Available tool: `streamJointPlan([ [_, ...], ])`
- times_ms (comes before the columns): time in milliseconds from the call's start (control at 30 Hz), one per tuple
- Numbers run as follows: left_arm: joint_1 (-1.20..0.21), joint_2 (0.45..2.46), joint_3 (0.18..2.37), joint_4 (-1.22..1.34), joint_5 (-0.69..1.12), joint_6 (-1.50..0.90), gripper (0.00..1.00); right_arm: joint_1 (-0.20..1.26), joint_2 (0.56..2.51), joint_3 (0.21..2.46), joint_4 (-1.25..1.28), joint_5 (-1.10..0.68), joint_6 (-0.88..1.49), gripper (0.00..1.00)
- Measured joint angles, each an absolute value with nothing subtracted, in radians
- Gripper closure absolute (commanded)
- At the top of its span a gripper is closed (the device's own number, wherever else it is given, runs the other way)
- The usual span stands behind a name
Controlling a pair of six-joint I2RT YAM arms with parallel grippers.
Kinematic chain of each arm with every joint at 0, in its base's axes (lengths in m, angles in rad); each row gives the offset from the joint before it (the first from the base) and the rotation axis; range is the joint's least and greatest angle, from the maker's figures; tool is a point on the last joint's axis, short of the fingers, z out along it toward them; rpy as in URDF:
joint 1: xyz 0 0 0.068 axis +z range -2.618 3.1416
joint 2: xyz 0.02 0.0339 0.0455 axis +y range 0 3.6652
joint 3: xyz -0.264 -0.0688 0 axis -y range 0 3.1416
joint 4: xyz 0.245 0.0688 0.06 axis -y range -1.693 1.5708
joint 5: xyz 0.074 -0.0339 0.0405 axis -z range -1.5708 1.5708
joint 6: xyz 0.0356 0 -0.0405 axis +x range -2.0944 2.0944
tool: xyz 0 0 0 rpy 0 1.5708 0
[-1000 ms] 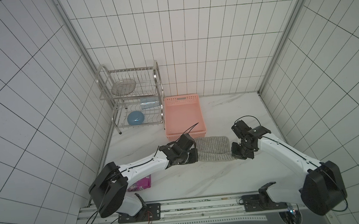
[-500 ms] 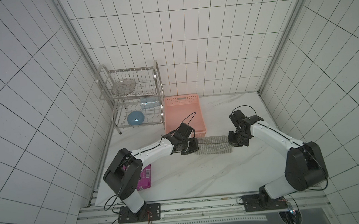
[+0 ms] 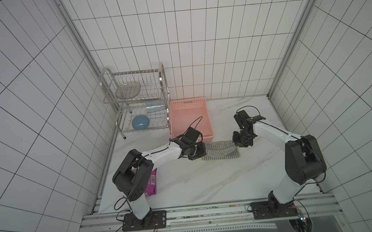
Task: Fold the square dishcloth
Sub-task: Fold the cleaning item at the center of the board.
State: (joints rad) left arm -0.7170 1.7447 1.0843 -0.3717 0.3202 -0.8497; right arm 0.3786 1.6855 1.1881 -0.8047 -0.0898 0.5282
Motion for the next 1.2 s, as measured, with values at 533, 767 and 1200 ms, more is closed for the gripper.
streamJointPlan([
  [533,-0.679,1.750,1.033,-0.304,0.254,-0.934,0.58,0.373,1.724,1.225,-0.772,-0.093,0.526,0.71],
  [767,-0.678,1.721,1.019,-0.286,0.240,-0.936,0.44,0.373,1.724,1.232,-0.765,-0.093,0.508,0.64],
  [1200,-0.682,1.502,0.937,-0.242,0.188,-0.850,0.44,0.391,1.494,1.169,-0.754,-0.088,0.492,0.80],
])
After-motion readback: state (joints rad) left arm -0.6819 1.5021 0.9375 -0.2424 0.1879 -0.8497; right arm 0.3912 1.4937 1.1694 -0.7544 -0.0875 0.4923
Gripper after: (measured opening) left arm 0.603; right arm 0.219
